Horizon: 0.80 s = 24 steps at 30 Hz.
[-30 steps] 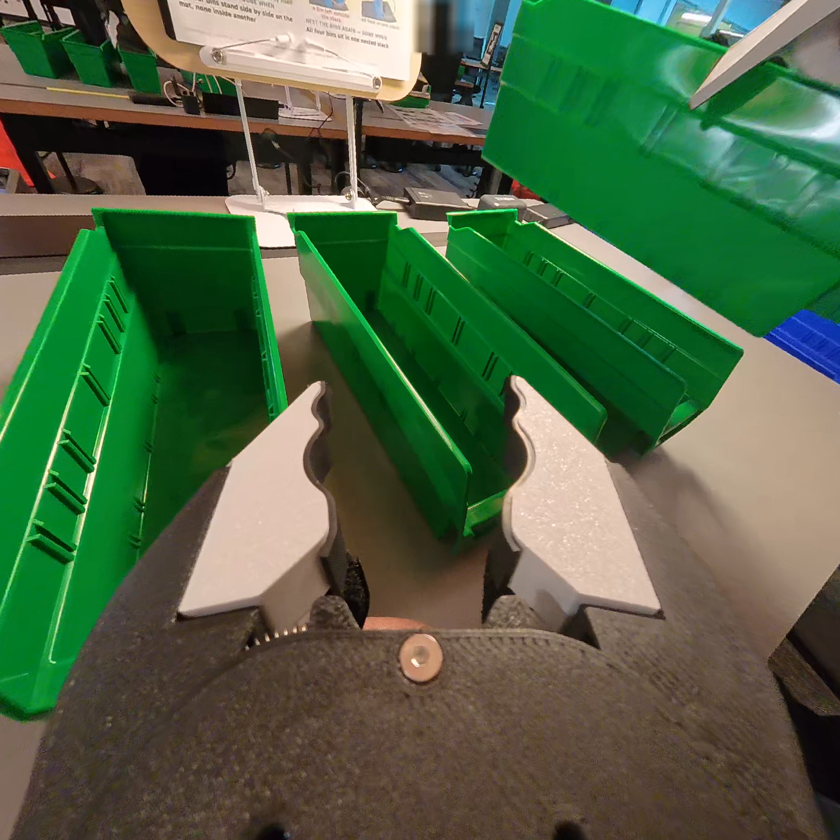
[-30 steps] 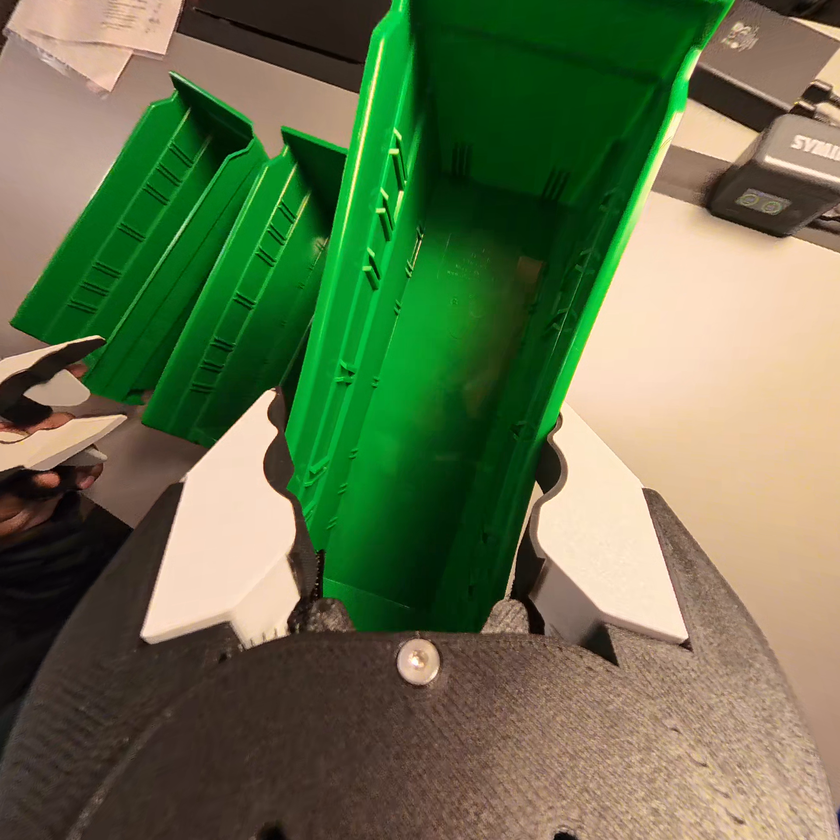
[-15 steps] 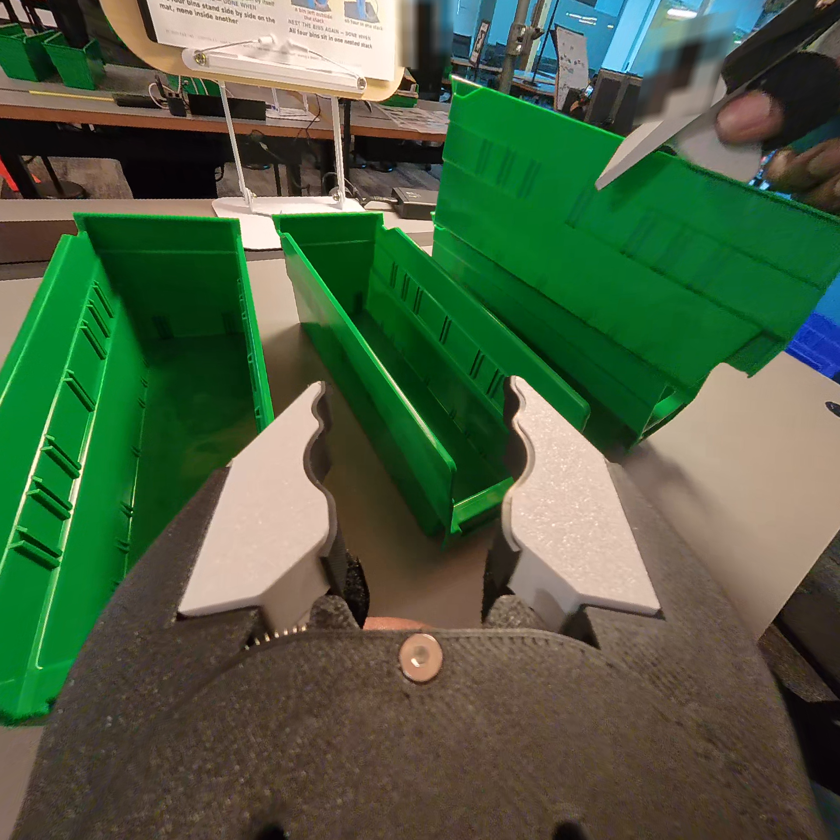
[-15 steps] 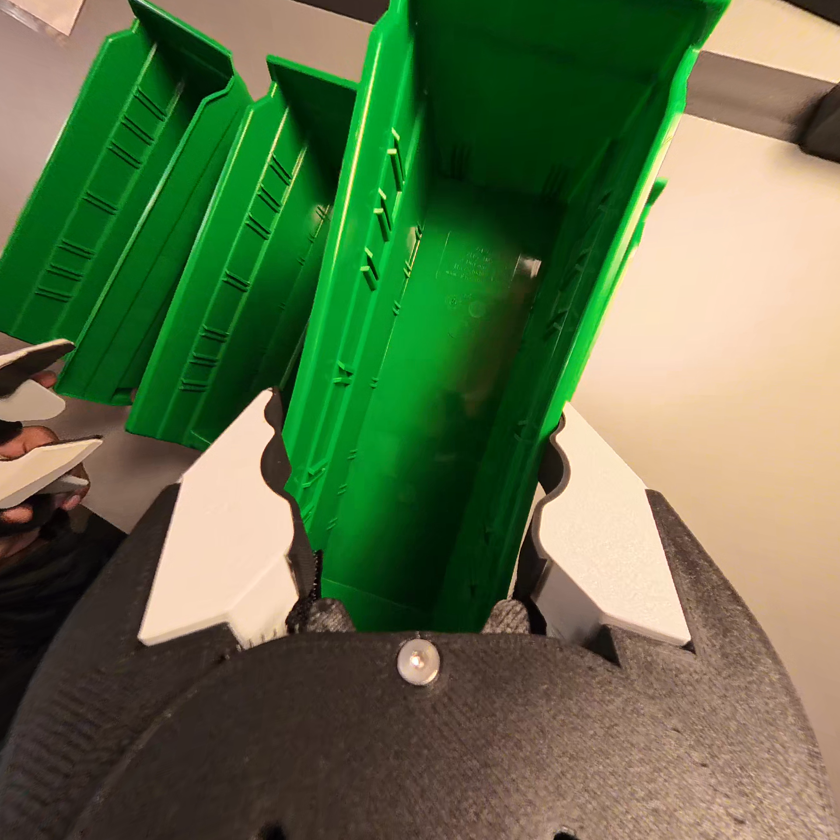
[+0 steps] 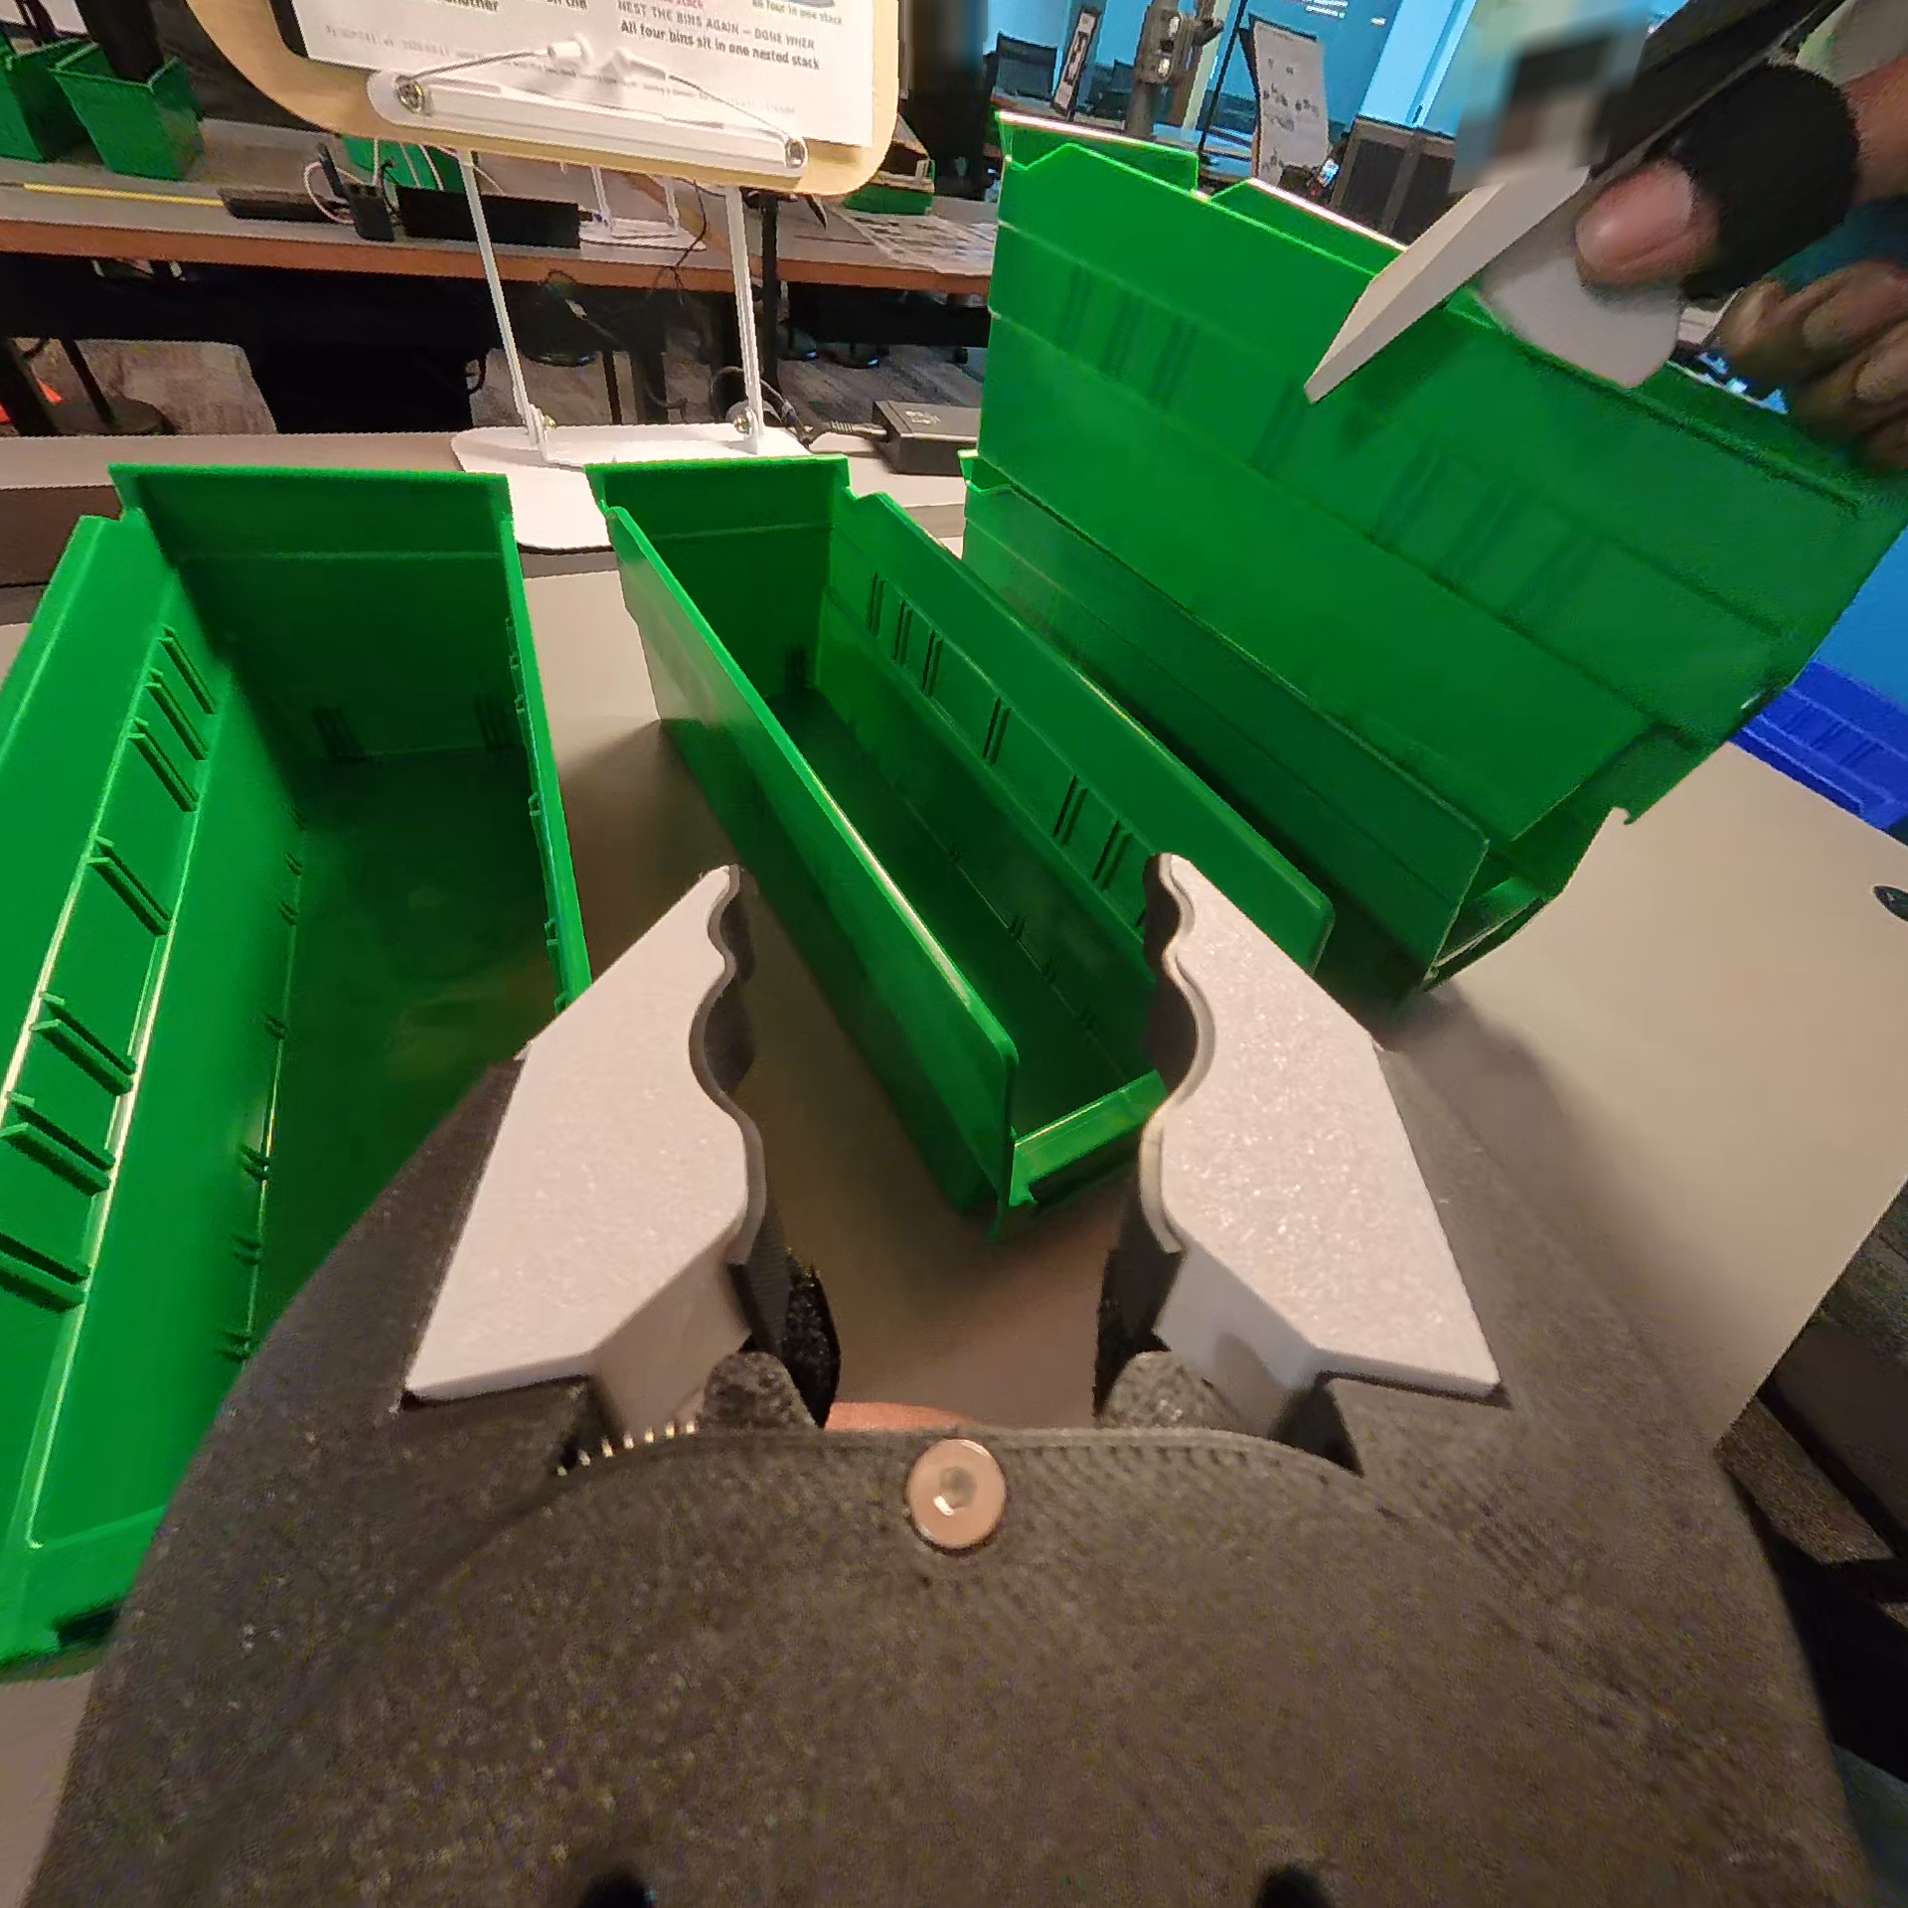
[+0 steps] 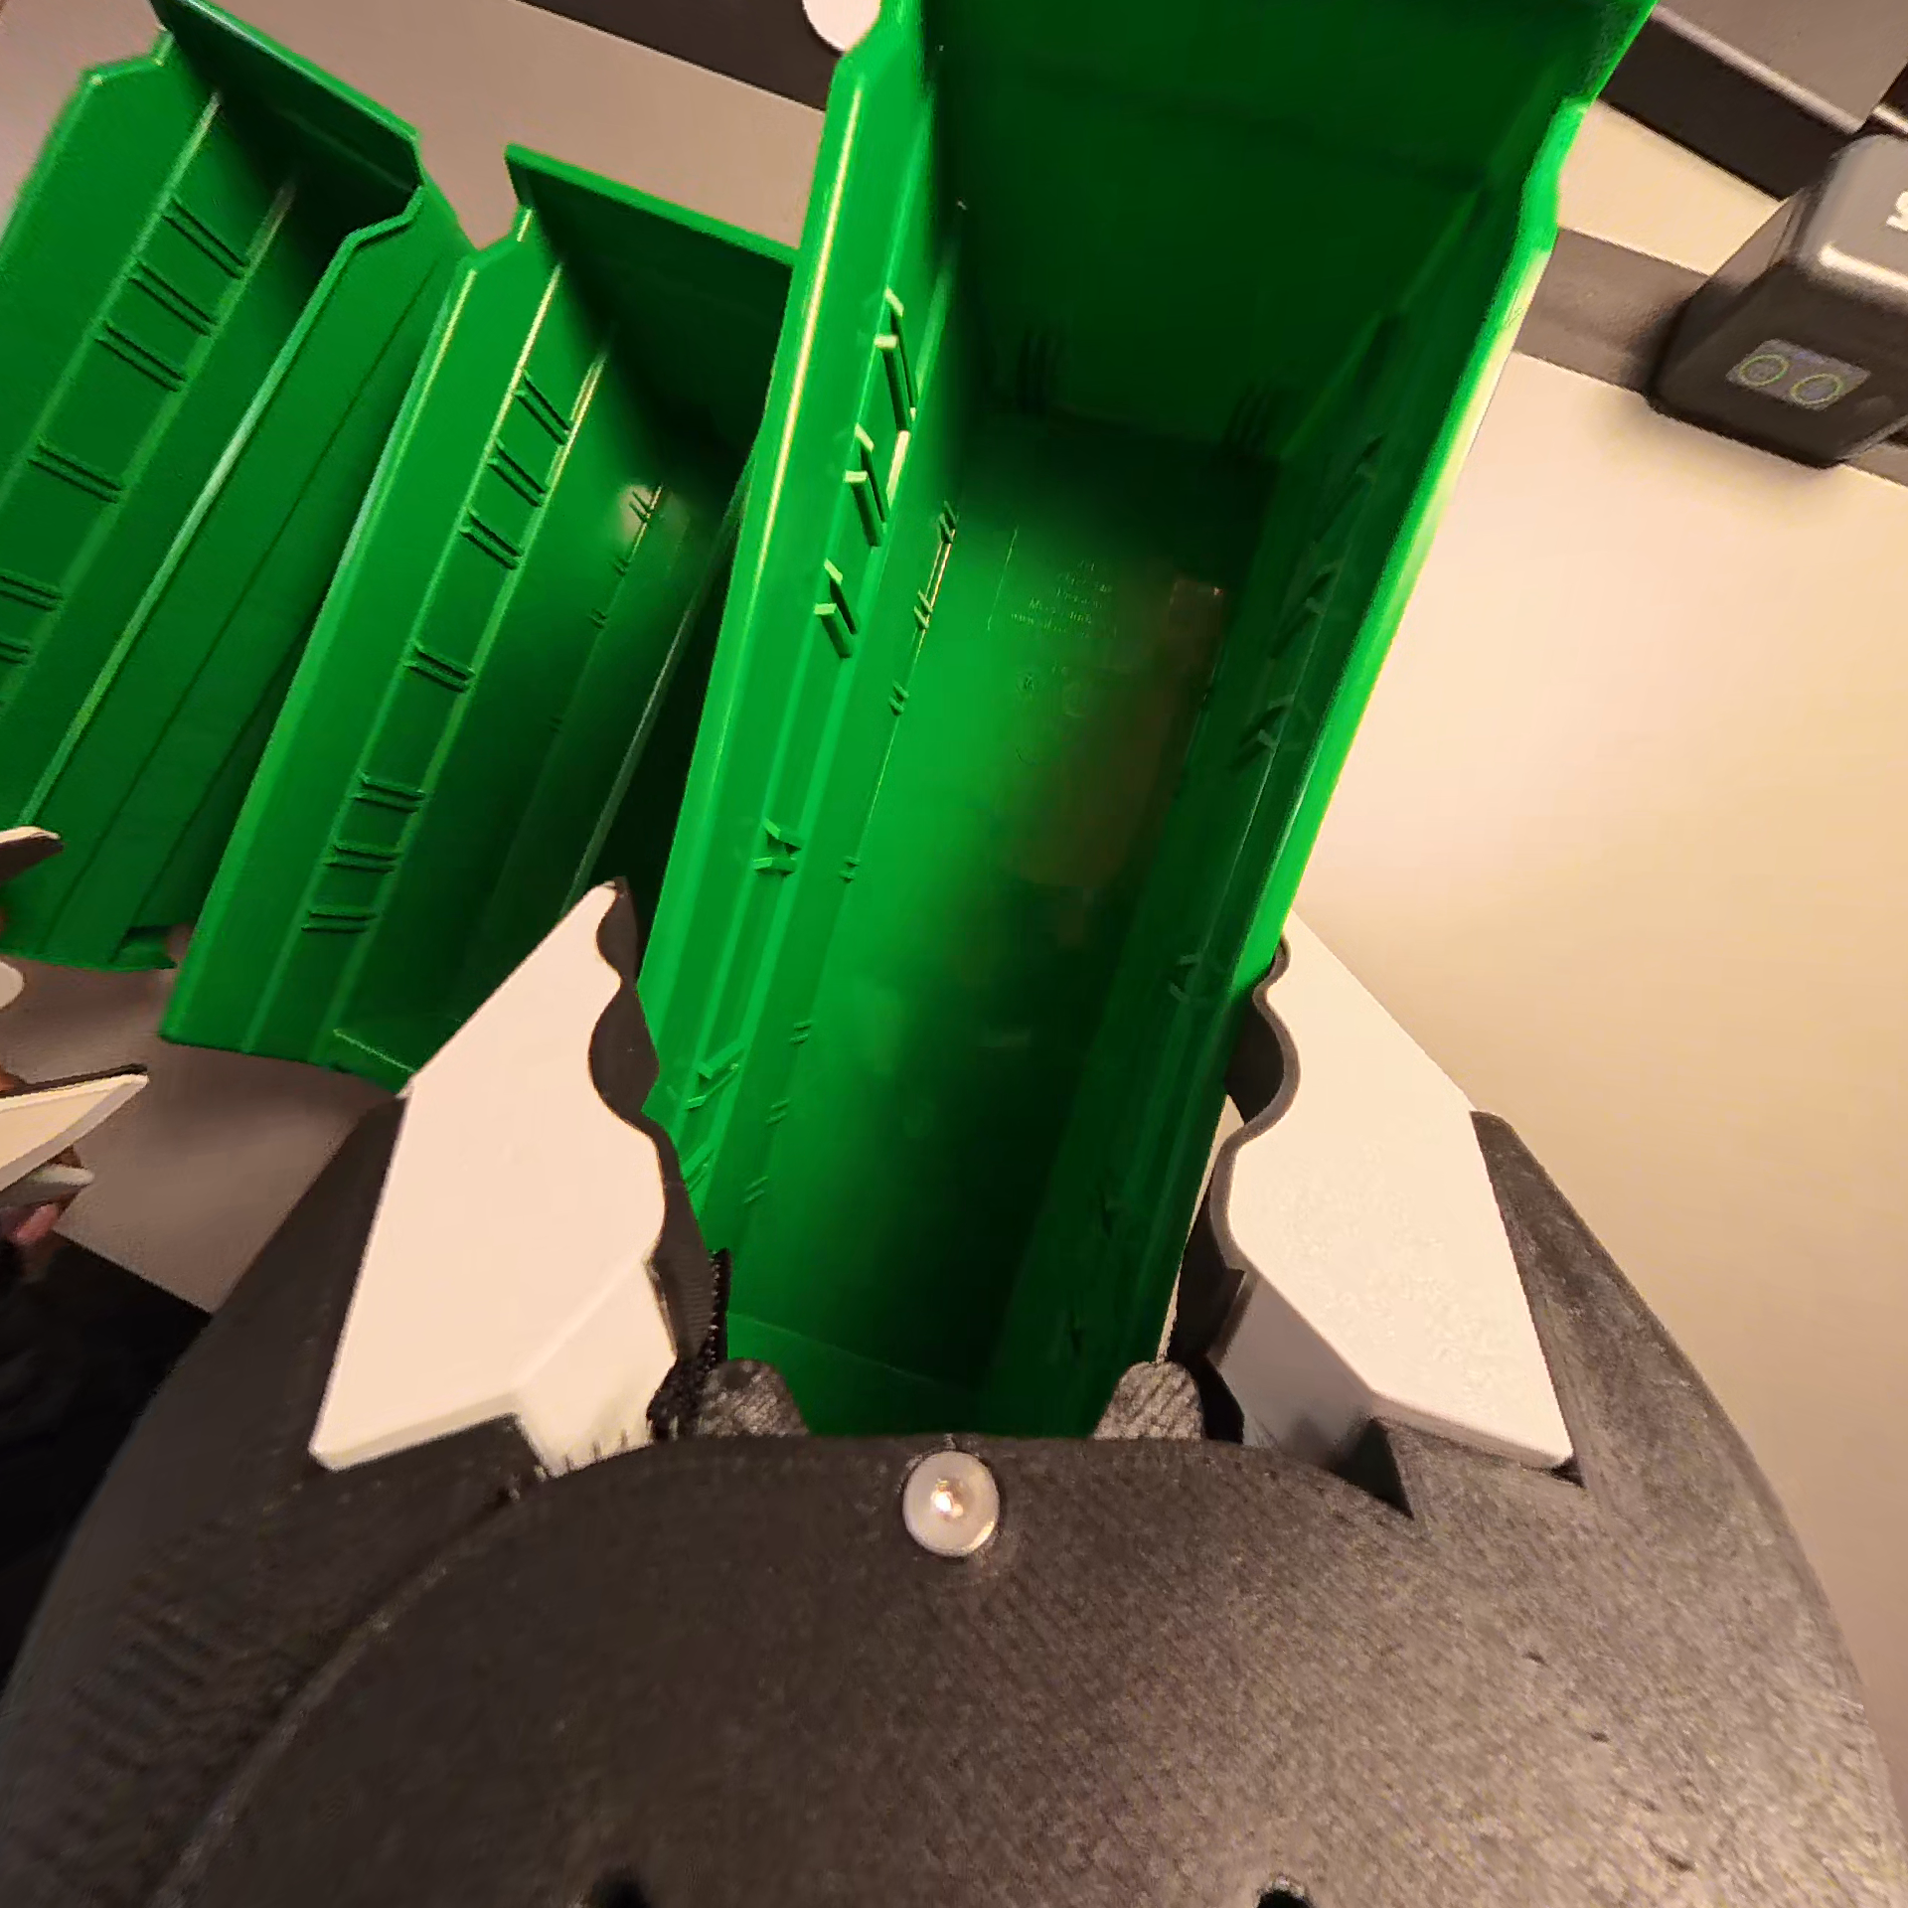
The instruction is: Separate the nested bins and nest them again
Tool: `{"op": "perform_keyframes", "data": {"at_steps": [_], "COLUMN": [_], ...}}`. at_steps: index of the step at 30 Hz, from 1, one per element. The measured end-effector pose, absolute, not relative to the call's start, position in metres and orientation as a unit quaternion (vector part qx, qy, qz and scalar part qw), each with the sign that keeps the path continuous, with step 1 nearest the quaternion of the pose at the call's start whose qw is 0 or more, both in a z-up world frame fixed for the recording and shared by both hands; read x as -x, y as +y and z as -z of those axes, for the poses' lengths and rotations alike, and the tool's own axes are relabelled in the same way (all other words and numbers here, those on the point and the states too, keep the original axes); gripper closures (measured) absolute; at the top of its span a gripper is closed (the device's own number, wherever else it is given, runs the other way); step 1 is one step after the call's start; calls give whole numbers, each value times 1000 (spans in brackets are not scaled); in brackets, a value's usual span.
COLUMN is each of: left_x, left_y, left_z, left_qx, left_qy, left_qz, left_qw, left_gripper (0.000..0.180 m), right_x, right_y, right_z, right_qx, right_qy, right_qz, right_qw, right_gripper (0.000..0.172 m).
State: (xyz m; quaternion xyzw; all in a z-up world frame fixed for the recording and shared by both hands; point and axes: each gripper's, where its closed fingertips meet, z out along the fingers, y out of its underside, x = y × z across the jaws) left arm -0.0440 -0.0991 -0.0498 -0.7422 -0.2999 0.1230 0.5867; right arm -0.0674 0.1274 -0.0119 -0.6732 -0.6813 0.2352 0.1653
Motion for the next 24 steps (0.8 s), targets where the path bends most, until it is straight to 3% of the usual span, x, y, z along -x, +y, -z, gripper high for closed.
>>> {"op": "perform_keyframes", "data": {"at_steps": [1,24], "left_x": [44,42], "left_y": [-99,-98], "left_z": [50,50], "left_qx": [742,745], "left_qy": [-300,-295], "left_qz": [-123,-123], "left_qw": [587,586], "left_gripper": [105,105], "right_x": [67,75], "right_y": [128,126], "right_z": [13,66], "right_qx": [674,693], "right_qy": [-680,-670], "right_qz": [-235,-221], "right_qw": [165,150], "right_gripper": [57,56]}}
